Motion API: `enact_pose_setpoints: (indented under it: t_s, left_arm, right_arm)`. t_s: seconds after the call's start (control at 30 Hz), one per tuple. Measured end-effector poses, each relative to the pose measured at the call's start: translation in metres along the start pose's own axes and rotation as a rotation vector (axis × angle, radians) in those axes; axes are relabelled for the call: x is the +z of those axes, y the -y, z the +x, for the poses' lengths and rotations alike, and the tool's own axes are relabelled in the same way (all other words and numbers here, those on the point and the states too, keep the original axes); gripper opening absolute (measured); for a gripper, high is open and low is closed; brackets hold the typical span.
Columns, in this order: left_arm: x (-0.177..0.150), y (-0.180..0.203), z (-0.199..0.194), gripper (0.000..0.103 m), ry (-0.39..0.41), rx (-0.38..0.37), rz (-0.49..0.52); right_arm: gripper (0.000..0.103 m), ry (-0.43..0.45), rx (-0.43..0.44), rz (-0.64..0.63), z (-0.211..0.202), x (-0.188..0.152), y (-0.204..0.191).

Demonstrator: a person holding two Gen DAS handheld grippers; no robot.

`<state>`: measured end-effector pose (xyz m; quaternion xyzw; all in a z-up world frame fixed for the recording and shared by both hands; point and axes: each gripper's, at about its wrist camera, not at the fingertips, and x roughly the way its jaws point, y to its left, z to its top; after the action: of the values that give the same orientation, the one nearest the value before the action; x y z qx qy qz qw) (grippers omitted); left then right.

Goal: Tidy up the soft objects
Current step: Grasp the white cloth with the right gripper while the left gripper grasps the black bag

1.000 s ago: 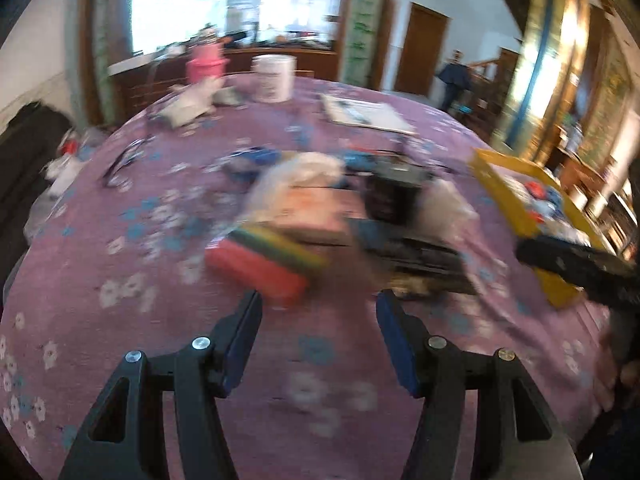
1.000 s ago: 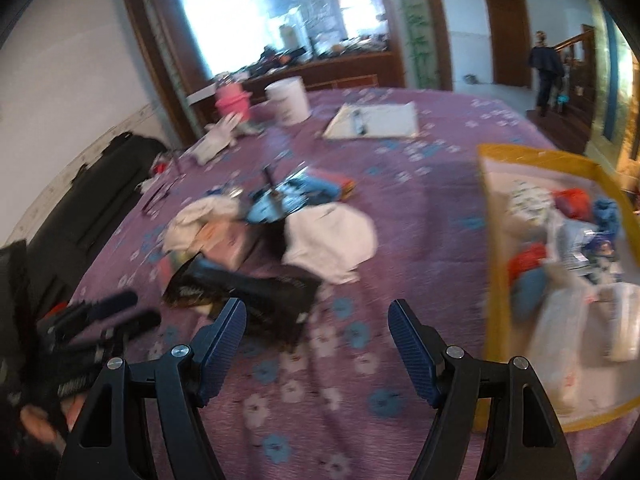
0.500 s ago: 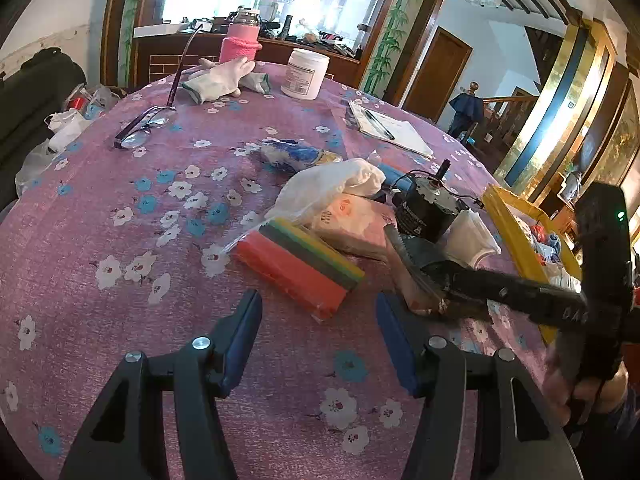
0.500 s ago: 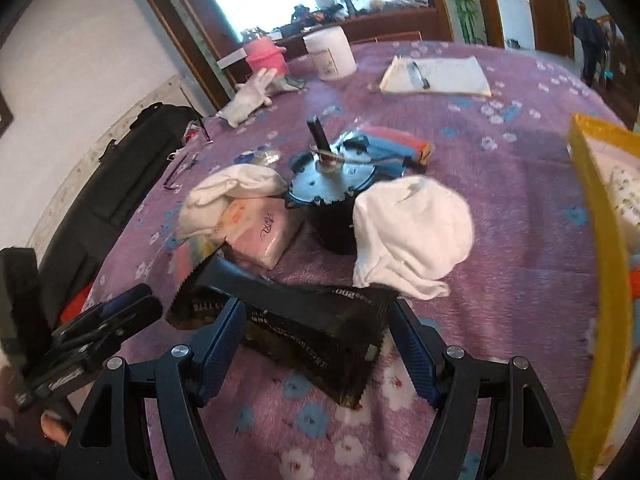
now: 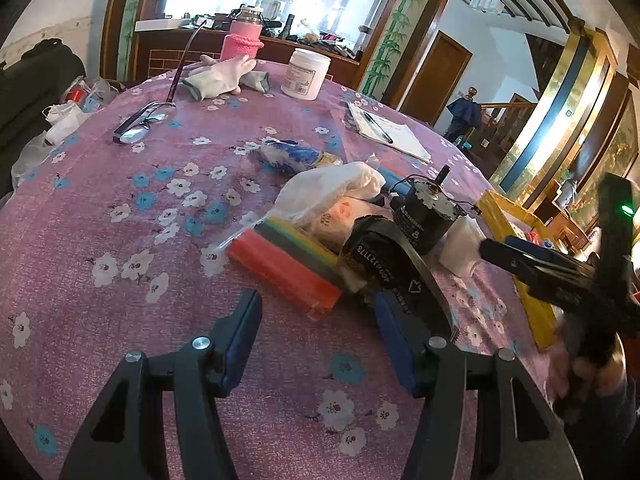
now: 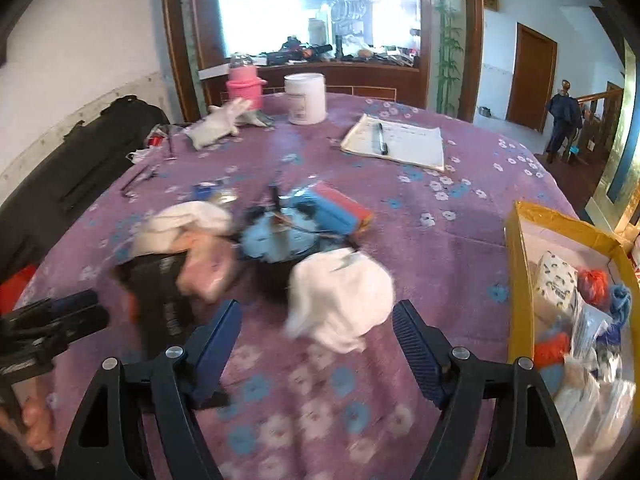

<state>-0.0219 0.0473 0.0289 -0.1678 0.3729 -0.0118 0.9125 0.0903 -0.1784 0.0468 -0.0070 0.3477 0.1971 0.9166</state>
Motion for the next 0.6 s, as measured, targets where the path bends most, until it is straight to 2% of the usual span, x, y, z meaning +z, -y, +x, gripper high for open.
enact_pose_setpoints:
  t_s: [0.13,0.23,0.3,0.33,0.43,0.6]
  left_arm:
    - [0.0,0.0,0.0,0.058,0.0,-0.002,0.0]
    - [0.0,0.001,0.0,0.058,-0.002,-0.002,0.003]
    - [0.0,0.001,0.0,0.058,-0.004,-0.003,0.006]
    - [0.0,0.001,0.001,0.058,-0.004,-0.002,0.007]
    - [0.0,0.002,0.002,0.058,-0.01,-0.001,0.012]
    - [0.001,0.003,0.004,0.058,-0.015,0.0,0.014]
  right_arm:
    - [0.082,-0.061,-0.044,-0.005,0.029,0.006,0.008]
    - [0.081,-0.071,-0.014,0.077,0.041,0.007,0.023]
    - [0.047,-0.068,0.016,0.128,0.042,0.004,0.031]
    - [0.026,-0.072,0.008,0.137,0.043,0.003,0.033]
    - [0.017,-0.049,0.051,0.155,0.032,-0.001,0.032]
    - [0.017,0.012,0.111,0.134,-0.005,-0.018,0.01]
